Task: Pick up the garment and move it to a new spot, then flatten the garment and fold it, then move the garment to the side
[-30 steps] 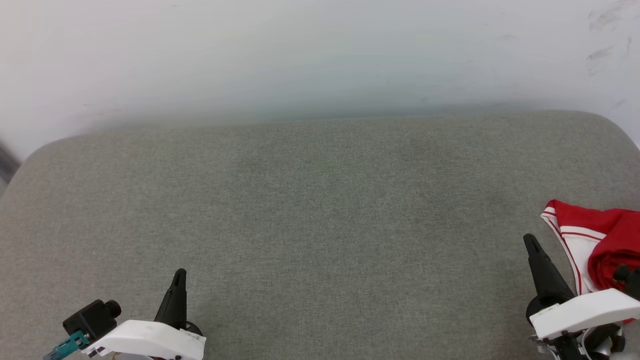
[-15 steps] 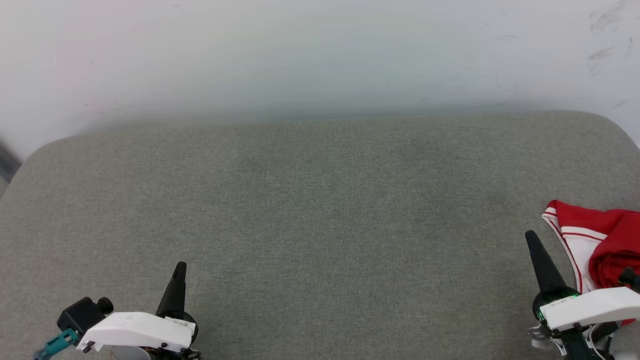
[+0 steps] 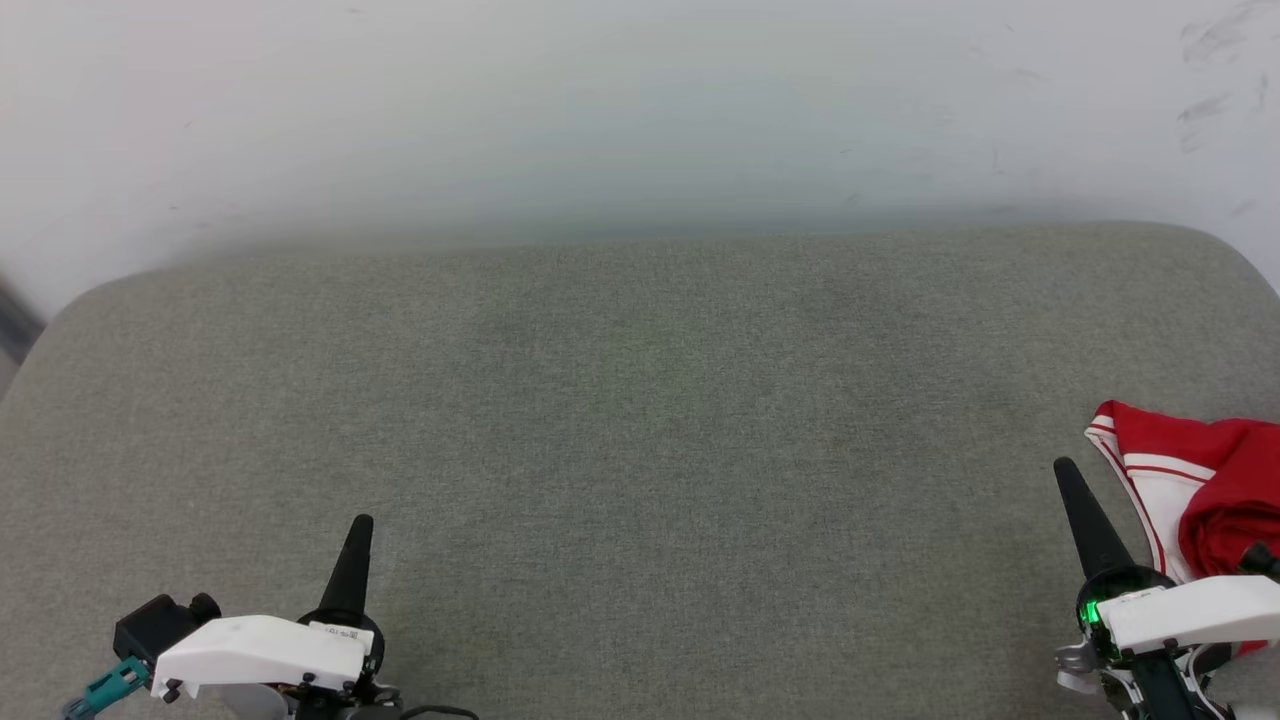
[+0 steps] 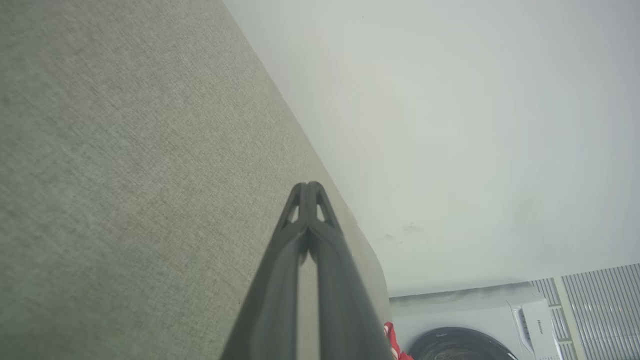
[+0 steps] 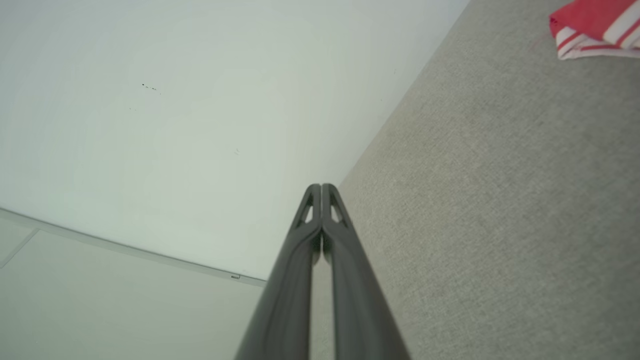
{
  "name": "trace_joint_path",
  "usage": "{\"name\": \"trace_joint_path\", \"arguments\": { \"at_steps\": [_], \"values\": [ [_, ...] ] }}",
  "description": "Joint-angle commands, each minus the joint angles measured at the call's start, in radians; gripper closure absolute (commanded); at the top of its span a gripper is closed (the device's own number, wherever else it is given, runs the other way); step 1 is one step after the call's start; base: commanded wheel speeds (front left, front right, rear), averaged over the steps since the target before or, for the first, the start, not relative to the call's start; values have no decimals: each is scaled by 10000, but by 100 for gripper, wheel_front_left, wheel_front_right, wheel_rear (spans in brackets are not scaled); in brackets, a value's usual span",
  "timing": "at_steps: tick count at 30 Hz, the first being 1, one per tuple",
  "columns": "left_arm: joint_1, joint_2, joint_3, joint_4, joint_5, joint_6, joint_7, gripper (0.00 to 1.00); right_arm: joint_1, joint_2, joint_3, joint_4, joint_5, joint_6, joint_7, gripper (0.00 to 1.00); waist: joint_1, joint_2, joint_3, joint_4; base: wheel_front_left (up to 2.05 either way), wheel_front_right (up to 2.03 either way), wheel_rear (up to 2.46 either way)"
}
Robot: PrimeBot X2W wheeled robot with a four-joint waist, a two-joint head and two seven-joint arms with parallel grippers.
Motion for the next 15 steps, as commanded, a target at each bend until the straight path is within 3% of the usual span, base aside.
{"name": "trace_joint_path", "arguments": {
  "at_steps": [1,15],
  "values": [
    [-261,-31,123,-9,-281,-110,101,100,-246,39,-51,-9,326,2,39,100,0,0,0,3,0,0,0],
    [-437,-217,412,194,-1304,-336,430,100,-337,130,-149,197,1475,1,132,100,0,0,1,21,0,0,0]
  ]
}}
